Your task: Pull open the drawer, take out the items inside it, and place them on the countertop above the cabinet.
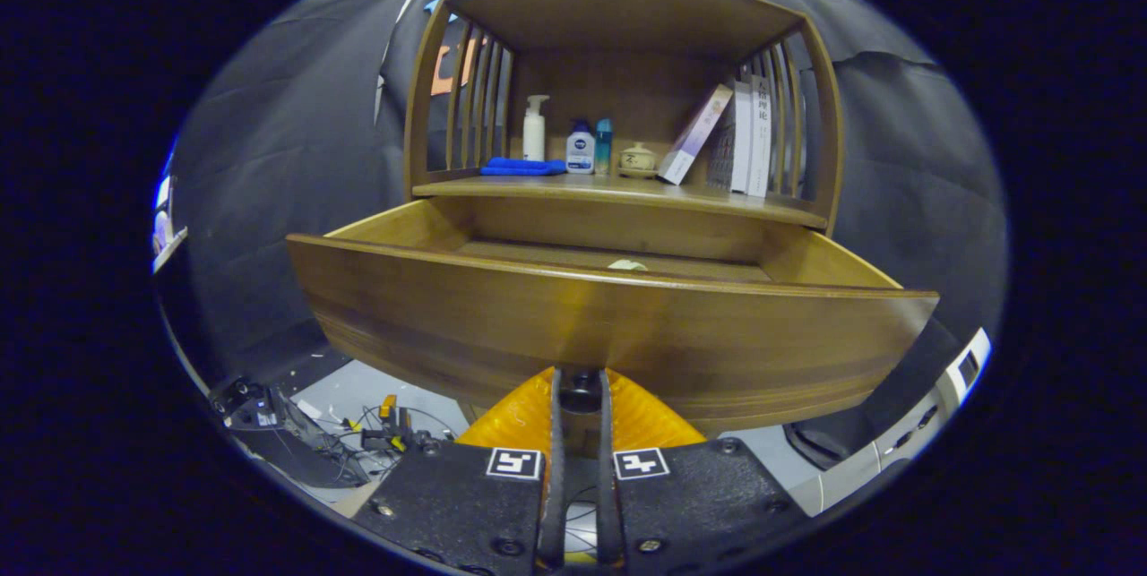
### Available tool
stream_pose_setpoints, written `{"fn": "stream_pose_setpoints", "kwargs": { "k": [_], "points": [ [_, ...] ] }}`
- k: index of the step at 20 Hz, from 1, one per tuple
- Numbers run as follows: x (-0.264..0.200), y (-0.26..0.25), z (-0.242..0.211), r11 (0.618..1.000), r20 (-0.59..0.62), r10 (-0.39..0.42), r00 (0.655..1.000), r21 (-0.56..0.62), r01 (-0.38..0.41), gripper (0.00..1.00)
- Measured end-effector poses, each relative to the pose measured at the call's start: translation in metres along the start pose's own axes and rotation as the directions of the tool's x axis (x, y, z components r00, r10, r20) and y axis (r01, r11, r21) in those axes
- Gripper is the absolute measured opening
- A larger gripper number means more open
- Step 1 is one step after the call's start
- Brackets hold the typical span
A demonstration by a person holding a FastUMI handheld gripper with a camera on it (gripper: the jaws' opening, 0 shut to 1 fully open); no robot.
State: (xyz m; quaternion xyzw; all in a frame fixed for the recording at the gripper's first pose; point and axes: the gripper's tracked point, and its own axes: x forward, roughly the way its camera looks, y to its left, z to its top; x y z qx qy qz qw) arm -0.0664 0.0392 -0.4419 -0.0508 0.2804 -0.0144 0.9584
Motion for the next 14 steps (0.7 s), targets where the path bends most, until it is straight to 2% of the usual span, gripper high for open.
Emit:
{"fn": "stream_pose_setpoints", "kwargs": {
  "k": [6, 8, 11, 14],
  "points": [
    [-0.004, 0.001, -0.005, 1.000, -0.049, 0.005, 0.999, -0.014, -0.006, 0.17],
    [-0.007, 0.001, -0.005, 1.000, -0.120, 0.012, 0.993, -0.017, -0.014, 0.26],
    [-0.025, 0.010, 0.014, 0.996, -0.162, 0.085, 0.983, -0.015, -0.089, 0.33],
    [-0.044, 0.034, 0.049, 0.977, -0.159, 0.212, 0.964, 0.020, -0.212, 0.47]
  ]
}}
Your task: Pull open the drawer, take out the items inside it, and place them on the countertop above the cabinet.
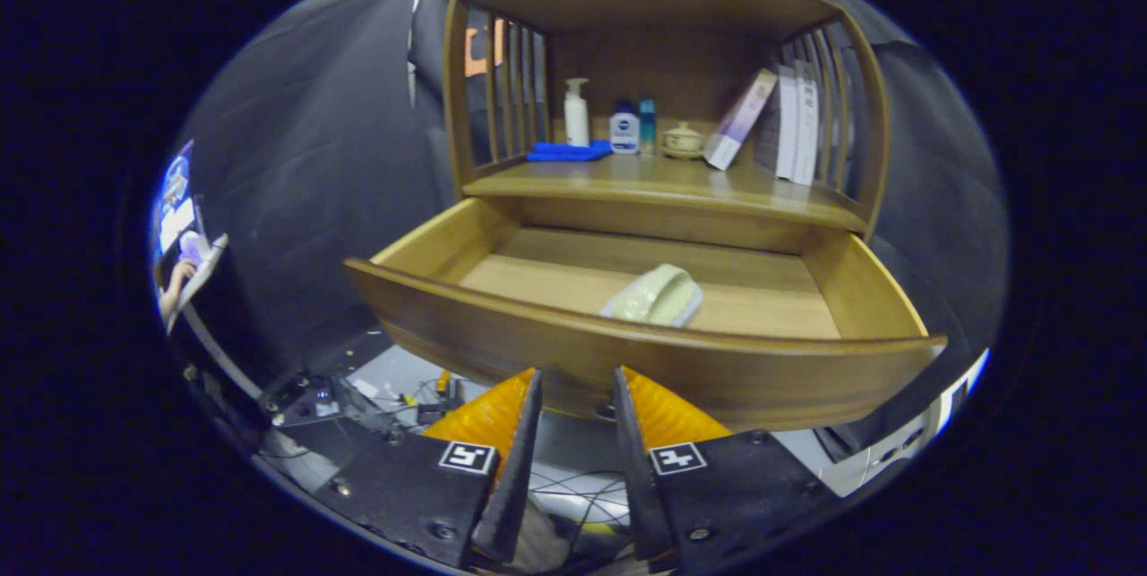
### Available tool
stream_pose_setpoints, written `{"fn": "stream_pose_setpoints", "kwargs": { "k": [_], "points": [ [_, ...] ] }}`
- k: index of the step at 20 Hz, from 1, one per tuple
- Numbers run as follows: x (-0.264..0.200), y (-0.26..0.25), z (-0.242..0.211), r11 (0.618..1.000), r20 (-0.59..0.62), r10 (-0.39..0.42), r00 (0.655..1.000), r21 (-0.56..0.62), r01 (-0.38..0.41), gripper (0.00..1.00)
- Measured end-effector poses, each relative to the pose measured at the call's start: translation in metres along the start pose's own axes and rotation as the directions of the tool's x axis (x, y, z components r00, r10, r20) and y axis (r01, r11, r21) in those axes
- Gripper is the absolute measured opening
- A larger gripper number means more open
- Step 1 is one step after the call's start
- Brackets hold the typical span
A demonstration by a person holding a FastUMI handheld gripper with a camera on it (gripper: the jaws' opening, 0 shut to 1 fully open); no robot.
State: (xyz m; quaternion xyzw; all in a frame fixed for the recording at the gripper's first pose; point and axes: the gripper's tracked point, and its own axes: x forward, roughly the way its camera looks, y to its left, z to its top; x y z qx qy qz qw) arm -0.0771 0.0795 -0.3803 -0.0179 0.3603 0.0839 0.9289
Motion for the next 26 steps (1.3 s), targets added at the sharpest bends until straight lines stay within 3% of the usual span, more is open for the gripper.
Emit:
{"fn": "stream_pose_setpoints", "kwargs": {
  "k": [2, 6, 13, 15, 20, 26],
  "points": [
    [-0.003, 0.003, 0.027, 0.999, 0.010, 0.042, 0.999, 0.028, -0.043, 0.64],
    [0.011, -0.008, 0.072, 0.998, 0.006, 0.034, 0.999, 0.047, -0.035, 0.76],
    [0.071, -0.045, 0.088, 0.992, -0.174, -0.028, 0.984, 0.120, 0.049, 0.77],
    [0.090, -0.048, 0.086, 0.987, -0.236, -0.007, 0.972, 0.153, 0.044, 0.77],
    [0.120, -0.067, 0.067, 0.979, -0.367, -0.044, 0.929, 0.171, 0.114, 0.77],
    [0.138, -0.084, 0.058, 0.964, -0.434, -0.071, 0.898, 0.200, 0.173, 0.70]
  ]
}}
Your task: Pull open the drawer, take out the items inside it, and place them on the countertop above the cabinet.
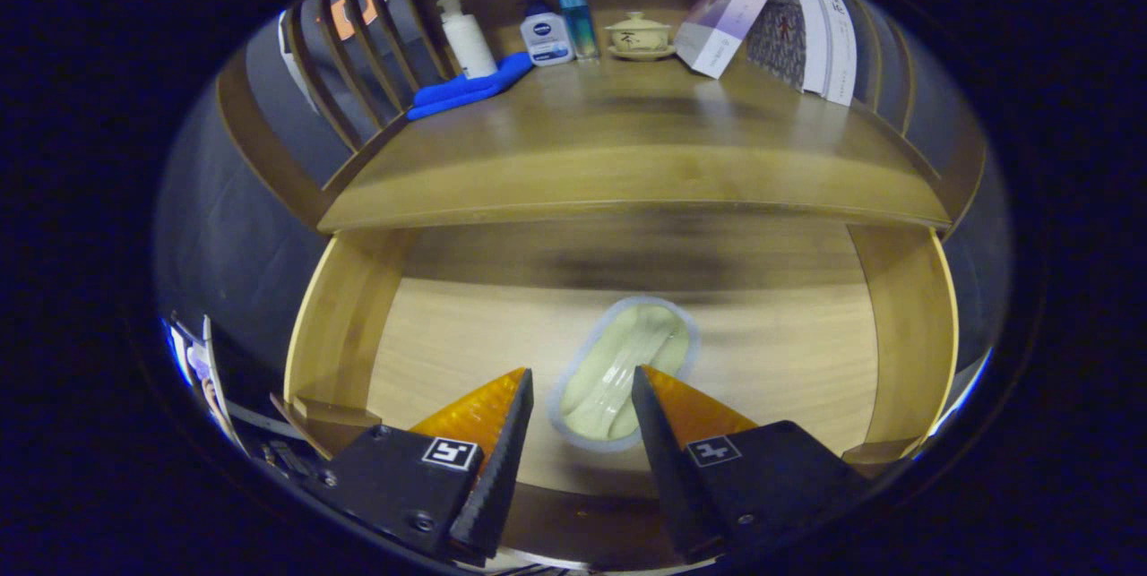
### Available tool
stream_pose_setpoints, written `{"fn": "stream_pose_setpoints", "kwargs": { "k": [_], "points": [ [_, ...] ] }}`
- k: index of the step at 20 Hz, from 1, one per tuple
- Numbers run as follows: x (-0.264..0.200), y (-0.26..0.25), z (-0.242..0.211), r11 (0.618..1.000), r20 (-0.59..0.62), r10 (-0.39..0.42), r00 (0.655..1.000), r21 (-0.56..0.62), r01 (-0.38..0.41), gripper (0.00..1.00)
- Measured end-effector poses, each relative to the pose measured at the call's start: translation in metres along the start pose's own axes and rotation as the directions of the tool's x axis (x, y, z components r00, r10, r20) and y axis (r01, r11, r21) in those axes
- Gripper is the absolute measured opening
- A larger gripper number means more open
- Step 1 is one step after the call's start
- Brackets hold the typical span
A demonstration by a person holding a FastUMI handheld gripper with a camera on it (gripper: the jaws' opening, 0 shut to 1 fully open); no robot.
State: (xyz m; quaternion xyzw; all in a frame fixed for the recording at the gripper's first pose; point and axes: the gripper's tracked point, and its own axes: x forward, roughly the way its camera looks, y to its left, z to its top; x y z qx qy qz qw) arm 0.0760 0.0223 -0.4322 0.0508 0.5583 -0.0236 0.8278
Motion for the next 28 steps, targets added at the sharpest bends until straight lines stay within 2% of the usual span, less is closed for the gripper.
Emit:
{"fn": "stream_pose_setpoints", "kwargs": {
  "k": [4, 9, 14, 19, 28],
  "points": [
    [0.016, -0.011, -0.003, 0.999, -0.054, -0.048, 0.997, 0.022, 0.049, 0.65],
    [0.026, -0.016, -0.005, 0.991, -0.052, -0.126, 0.991, -0.058, 0.123, 0.53],
    [0.023, -0.017, 0.000, 0.995, -0.050, -0.094, 0.994, -0.021, 0.093, 0.21],
    [-0.004, -0.024, 0.005, 0.992, -0.009, -0.114, 0.993, -0.059, 0.113, 0.19],
    [-0.085, -0.014, 0.048, 0.990, 0.133, -0.081, 0.988, -0.104, 0.095, 0.19]
  ]
}}
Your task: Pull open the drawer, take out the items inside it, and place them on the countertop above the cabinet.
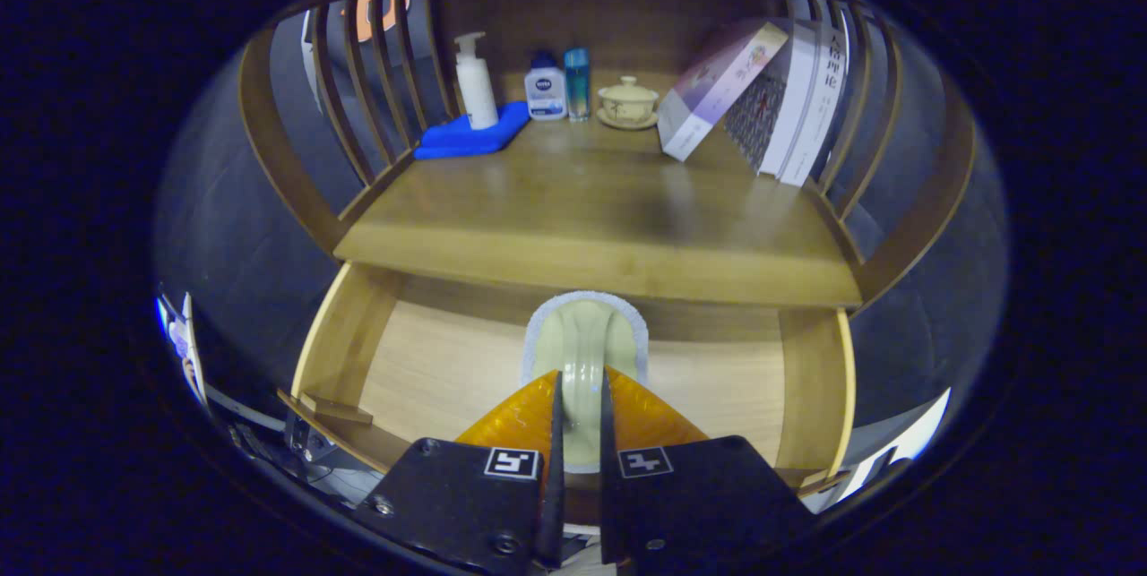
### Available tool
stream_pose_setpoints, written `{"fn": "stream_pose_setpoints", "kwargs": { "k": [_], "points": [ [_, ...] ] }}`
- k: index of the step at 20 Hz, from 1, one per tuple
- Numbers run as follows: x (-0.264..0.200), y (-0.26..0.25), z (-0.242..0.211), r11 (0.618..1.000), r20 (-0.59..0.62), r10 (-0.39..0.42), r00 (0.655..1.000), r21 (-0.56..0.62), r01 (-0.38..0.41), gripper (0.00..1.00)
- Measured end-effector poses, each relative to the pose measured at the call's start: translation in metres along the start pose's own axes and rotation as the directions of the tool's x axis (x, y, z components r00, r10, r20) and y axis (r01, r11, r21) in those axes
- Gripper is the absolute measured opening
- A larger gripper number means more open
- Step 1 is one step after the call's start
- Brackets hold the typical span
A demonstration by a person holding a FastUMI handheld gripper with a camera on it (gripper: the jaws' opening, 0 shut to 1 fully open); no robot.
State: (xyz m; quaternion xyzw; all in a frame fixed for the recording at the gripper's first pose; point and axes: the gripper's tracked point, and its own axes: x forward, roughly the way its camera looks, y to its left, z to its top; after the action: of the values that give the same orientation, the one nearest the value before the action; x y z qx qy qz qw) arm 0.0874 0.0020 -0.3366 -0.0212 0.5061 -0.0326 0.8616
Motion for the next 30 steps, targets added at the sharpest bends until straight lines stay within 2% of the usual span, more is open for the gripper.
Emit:
{"fn": "stream_pose_setpoints", "kwargs": {
  "k": [6, 14, 24, 30],
  "points": [
    [-0.019, -0.002, 0.051, 1.000, 0.073, -0.015, 0.997, -0.004, 0.016, 0.19],
    [0.008, 0.000, 0.121, 0.997, 0.079, -0.069, 0.994, -0.022, 0.071, 0.19],
    [0.073, -0.010, 0.157, 0.995, 0.014, -0.100, 0.995, 0.001, 0.100, 0.19],
    [0.107, -0.012, 0.158, 0.996, -0.029, -0.077, 0.997, 0.042, 0.078, 0.20]
  ]
}}
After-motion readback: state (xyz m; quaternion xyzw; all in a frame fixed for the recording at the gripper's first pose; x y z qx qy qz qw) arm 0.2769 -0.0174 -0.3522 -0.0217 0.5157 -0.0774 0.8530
